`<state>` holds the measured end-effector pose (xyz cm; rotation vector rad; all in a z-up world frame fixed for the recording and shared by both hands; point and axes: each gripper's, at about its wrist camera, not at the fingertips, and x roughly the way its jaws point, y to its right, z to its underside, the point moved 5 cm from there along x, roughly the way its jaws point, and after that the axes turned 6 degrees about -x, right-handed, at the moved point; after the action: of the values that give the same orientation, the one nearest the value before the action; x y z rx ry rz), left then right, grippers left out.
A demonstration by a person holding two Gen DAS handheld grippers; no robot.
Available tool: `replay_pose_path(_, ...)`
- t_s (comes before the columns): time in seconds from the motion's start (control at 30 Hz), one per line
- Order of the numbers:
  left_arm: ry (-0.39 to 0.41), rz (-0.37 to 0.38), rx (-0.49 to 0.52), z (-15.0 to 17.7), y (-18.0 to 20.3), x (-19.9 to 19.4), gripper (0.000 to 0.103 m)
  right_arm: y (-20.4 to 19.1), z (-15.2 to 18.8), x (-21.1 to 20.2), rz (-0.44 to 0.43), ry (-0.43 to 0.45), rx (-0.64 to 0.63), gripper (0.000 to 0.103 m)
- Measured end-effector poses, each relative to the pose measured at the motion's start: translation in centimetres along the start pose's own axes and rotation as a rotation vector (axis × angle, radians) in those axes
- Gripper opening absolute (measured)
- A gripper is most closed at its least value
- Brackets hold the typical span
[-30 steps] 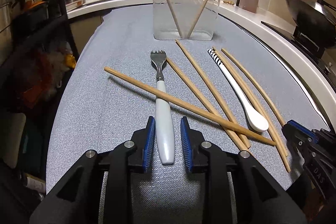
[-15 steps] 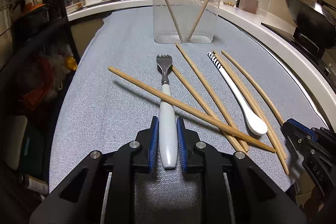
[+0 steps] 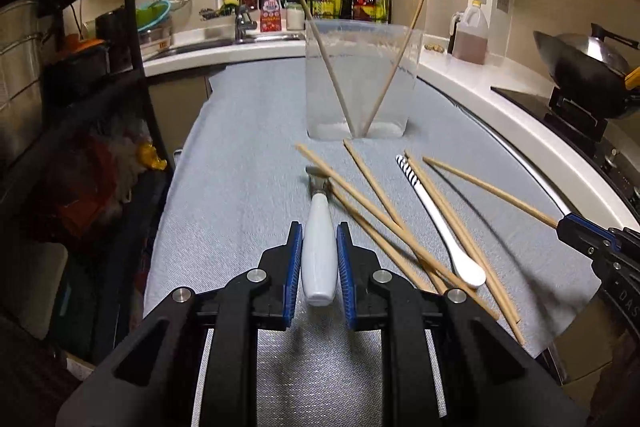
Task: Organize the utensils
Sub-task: 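Lift the chopstick and fork and carry both over the clear container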
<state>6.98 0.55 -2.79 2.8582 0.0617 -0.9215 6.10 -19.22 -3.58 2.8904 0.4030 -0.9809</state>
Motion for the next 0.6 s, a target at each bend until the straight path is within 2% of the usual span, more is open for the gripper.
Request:
replay_pose_path(0.37, 0.063, 0.006, -0.017, -2.7, -0.8, -1.7, 0.018, 0.6, -3.6, -2.7, 0.014, 0.080, -0.025, 0.005)
replay_pose_path(0.6, 0.079, 0.038, -0.027, -6.4, -1.5, -1.2, 0.018, 1.2, -7.0, -3.2, 0.017, 0.128, -0.035, 0.005)
